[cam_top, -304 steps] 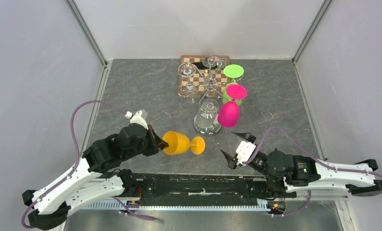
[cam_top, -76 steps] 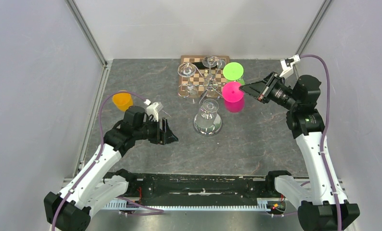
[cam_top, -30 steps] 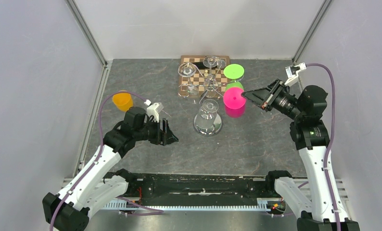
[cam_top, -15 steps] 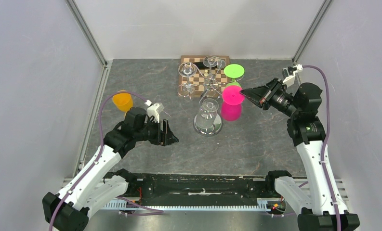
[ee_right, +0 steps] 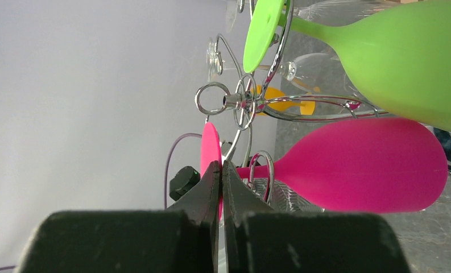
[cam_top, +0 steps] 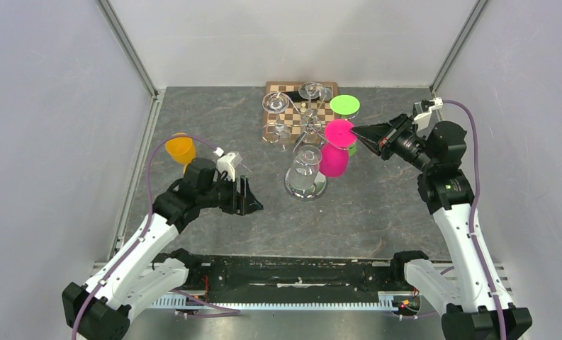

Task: Take the wine glass off the wine glass rack
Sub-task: Pick up the wine glass from the wine rack.

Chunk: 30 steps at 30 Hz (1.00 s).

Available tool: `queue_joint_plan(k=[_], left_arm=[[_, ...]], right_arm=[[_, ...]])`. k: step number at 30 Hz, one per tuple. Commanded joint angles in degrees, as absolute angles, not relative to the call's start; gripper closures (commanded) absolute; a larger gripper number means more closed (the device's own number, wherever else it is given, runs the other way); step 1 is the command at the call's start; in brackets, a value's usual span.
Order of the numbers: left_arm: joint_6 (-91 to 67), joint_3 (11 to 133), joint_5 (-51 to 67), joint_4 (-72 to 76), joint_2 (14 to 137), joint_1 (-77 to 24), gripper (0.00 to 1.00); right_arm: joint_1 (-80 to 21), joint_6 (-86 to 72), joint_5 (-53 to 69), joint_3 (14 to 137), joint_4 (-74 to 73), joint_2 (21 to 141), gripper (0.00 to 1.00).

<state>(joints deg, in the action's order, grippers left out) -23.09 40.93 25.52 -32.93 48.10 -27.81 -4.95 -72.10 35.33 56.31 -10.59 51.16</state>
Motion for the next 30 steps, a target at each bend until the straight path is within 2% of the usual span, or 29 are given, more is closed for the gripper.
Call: queue_joint_plan(k=[1, 9, 30], left_arm=[[-23.6, 41.0, 24.5, -32.4, 47.7, -28.3, 0.32], [-23.6, 41.0, 23.7, -32.6, 47.8, -28.8, 0.32], [-23.7, 41.1, 22.5, -33.0, 48.9, -29.6, 0.32]], right_arm=[[-5.4, -75.5, 31.5, 55.7, -6.7, 51.3, 1.00], [-5.3, -77.4, 28.7, 55.2, -5.9, 52.2, 1.00], [-1.3, -81.4, 32.6, 50.2, -0.4, 50.3, 1.00]])
